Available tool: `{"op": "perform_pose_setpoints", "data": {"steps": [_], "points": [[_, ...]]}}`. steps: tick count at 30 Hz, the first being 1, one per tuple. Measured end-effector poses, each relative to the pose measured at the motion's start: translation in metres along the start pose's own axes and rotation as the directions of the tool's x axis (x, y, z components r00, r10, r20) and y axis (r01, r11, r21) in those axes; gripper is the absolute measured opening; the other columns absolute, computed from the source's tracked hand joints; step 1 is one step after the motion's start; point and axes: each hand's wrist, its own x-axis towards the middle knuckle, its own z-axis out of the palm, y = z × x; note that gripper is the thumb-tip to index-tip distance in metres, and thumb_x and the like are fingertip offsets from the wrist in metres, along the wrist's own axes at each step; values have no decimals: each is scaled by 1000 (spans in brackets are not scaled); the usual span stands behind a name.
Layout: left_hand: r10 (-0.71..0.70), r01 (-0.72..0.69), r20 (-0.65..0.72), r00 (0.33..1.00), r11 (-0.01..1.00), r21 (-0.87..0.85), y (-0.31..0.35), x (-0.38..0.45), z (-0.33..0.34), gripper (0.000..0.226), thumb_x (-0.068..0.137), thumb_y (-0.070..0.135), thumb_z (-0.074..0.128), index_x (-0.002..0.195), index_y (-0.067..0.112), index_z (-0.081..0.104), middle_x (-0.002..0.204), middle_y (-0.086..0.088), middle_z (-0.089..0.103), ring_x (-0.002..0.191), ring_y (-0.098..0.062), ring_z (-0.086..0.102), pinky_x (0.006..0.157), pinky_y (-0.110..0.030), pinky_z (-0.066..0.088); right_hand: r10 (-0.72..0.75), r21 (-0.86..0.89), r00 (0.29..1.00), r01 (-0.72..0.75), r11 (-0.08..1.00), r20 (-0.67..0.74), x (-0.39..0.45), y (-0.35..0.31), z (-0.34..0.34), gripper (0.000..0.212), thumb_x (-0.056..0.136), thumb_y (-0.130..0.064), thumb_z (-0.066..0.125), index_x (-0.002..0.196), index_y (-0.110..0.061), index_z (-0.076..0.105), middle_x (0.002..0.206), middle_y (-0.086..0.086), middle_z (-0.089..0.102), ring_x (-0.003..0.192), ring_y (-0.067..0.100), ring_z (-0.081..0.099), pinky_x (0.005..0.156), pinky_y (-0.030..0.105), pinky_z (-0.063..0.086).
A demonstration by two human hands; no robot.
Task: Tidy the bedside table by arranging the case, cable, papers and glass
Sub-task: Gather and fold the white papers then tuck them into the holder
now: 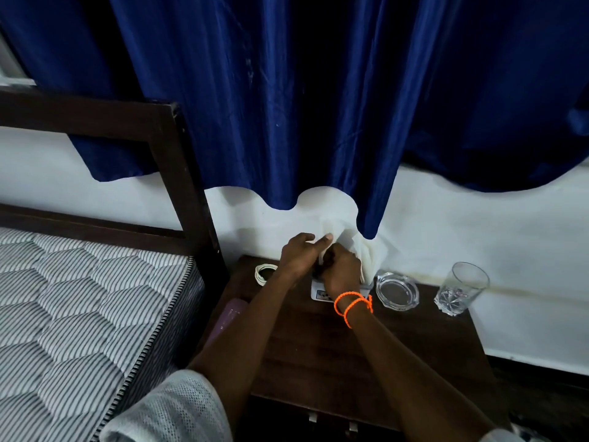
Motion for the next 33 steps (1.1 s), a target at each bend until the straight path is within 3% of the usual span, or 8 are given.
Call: {"op": "perform_pose_setpoints", "data": {"steps": [7, 9, 12, 19, 22, 26, 30, 33], "points": [[86, -52, -156, 984, 976, 213, -2, 0, -2, 42, 72, 47, 85, 99, 17, 74, 93, -1, 76, 95, -21, 71, 79, -26, 52, -10, 17, 998, 9, 1000, 61, -4, 4, -5, 13, 67, -13, 83, 75, -9, 74, 74, 4, 75, 70, 19, 69, 68, 28, 54], [101, -58, -177, 979, 971, 234, 0, -2, -2, 41, 74, 40, 85, 104, 14, 77, 97, -4, 78, 95, -20, 71, 81, -25, 50, 16, 25, 1000, -16, 1000, 6, -6, 4, -3, 14, 69, -13, 80, 78, -9, 70, 75, 5, 73, 69, 18, 63, 66, 27, 48], [119, -55, -226, 967, 961, 272, 1, -5, 0, 20, 78, 27, 79, 79, 8, 75, 78, -9, 74, 78, -25, 66, 65, -24, 39, 89, 74, 992, -82, 994, -92, -8, 2, -3, 23, 72, -15, 78, 84, -9, 58, 74, 6, 68, 70, 22, 60, 66, 30, 47], [128, -46, -263, 956, 954, 295, -8, -9, 3, 39, 78, 21, 76, 53, 12, 48, 57, -5, 55, 65, -28, 57, 59, -28, 33, 98, 80, 994, -94, 992, -46, -6, 4, -2, 19, 73, -9, 78, 87, -4, 67, 78, 8, 71, 80, 28, 67, 67, 24, 40], [151, -81, -242, 958, 958, 276, -19, -12, 8, 34, 82, 33, 77, 63, 13, 57, 70, -12, 68, 73, -29, 64, 62, -34, 43, 81, 48, 996, -79, 996, -34, -9, 5, -7, 16, 74, -10, 77, 87, -3, 69, 84, 10, 73, 83, 26, 66, 62, 17, 28], [27, -18, -322, 946, 999, 33, -30, -39, 20, 51, 86, 49, 75, 116, 8, 69, 102, -9, 75, 99, -25, 68, 82, -26, 42, 153, 112, 988, -153, 982, 7, -25, 4, -27, 17, 73, -10, 75, 89, -10, 67, 75, 1, 69, 73, 19, 66, 69, 27, 51], [-64, 14, -410, 910, 992, -124, -28, -72, 40, 27, 88, 23, 76, 108, 5, 71, 103, -12, 77, 102, -29, 71, 87, -28, 47, 166, 137, 986, -163, 977, -7, -44, 13, -54, 17, 72, -6, 69, 86, -14, 65, 67, -5, 62, 69, 17, 61, 58, 21, 45], [-86, 45, -414, 906, 993, -106, -22, -100, 58, 18, 86, 11, 71, 104, 9, 76, 104, -13, 78, 104, -30, 72, 91, -31, 50, 203, 133, 978, -195, 972, -46, -57, 24, -77, 14, 74, -3, 69, 87, -6, 66, 80, 11, 71, 79, 28, 66, 74, 33, 52]]}}
